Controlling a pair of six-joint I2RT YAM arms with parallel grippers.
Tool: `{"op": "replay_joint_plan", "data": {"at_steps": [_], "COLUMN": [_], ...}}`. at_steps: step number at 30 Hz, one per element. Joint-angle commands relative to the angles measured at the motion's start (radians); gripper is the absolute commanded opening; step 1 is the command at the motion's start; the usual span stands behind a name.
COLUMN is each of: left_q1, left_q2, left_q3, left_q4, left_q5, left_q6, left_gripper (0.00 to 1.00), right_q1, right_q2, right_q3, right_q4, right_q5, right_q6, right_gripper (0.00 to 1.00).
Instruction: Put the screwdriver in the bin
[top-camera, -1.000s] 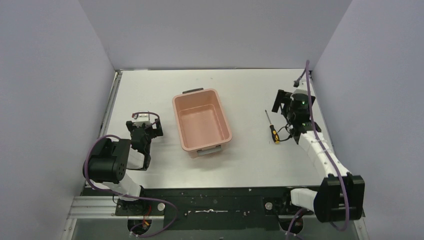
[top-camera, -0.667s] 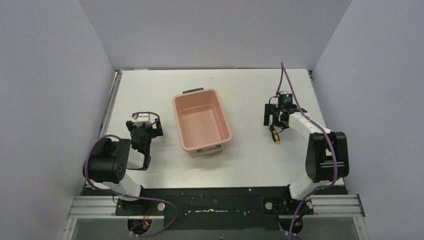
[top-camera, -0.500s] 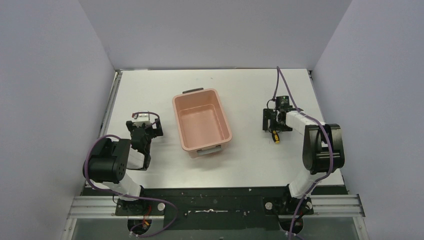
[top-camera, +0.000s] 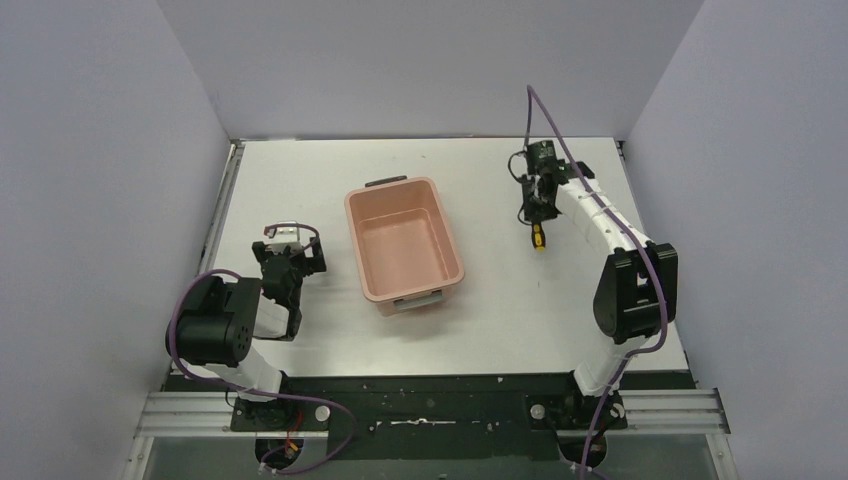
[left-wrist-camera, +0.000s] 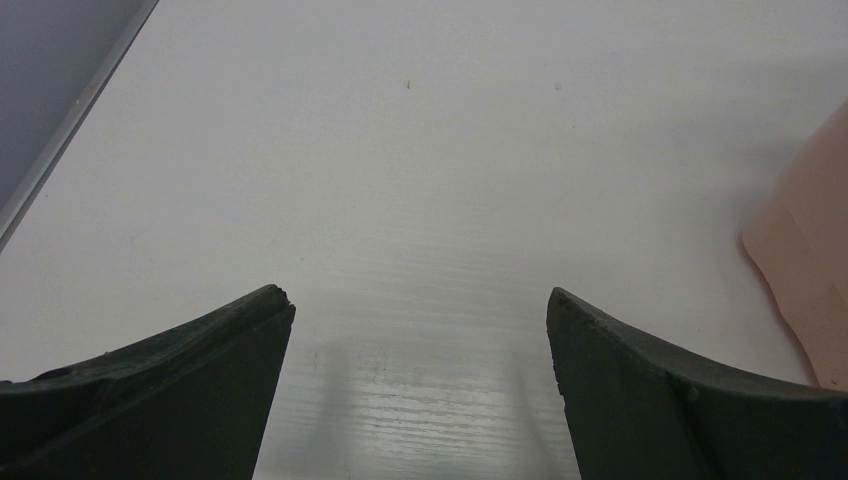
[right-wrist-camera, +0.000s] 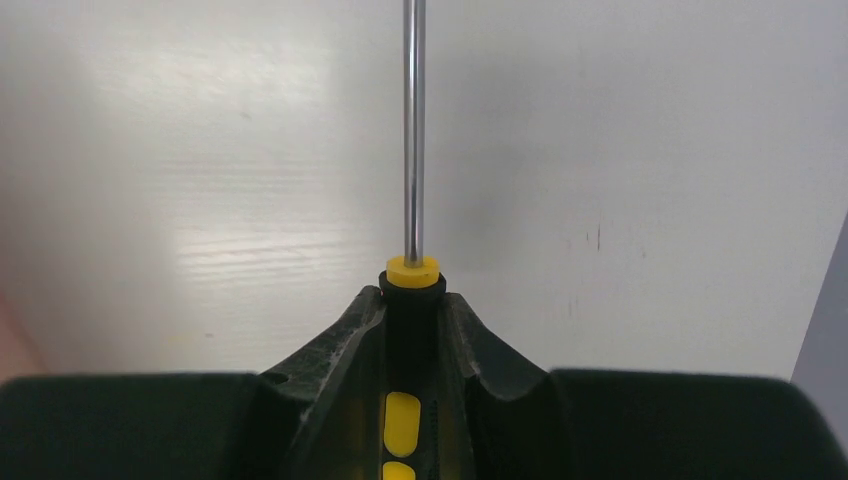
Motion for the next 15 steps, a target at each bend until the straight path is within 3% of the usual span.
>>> {"op": "replay_joint_plan", "data": {"at_steps": [1, 4, 9, 12, 15], "left_q1": [0.006, 0.007, 0.006, 0.006, 0.006], "left_q2": [-0.007, -0.006, -0.006, -0.006, -0.006], "left_q3": [0.012, 0.012, 0.012, 0.012, 0.012], "left_q4": [0.028, 0.028, 0.028, 0.028, 0.028], "left_q5": [0.017, 0.016, 0.017, 0.017, 0.017], "left_q6": [0.009, 0.009, 0.009, 0.01, 0.01], "left_gripper": [0.97, 0.97, 0.97, 0.97, 0.97], "right_q1": [0.094, 0.254, 0.54, 0.623, 0.636], "right_q2": [-0.058, -0.027, 0.098, 0.193, 0.255], "right_q3": [0.29, 0.441, 0.619, 0.696, 0.669], "right_q4": [-0.232, -0.284, -0.22, -0.195, -0.169], "right_q5": [0.045, 0.073, 0.004, 0.021, 0.014], "right_q6": [0.14, 0.228, 0.29, 0.285, 0.287], "right_gripper": [0.0, 0.0, 0.0, 0.0, 0.0]}}
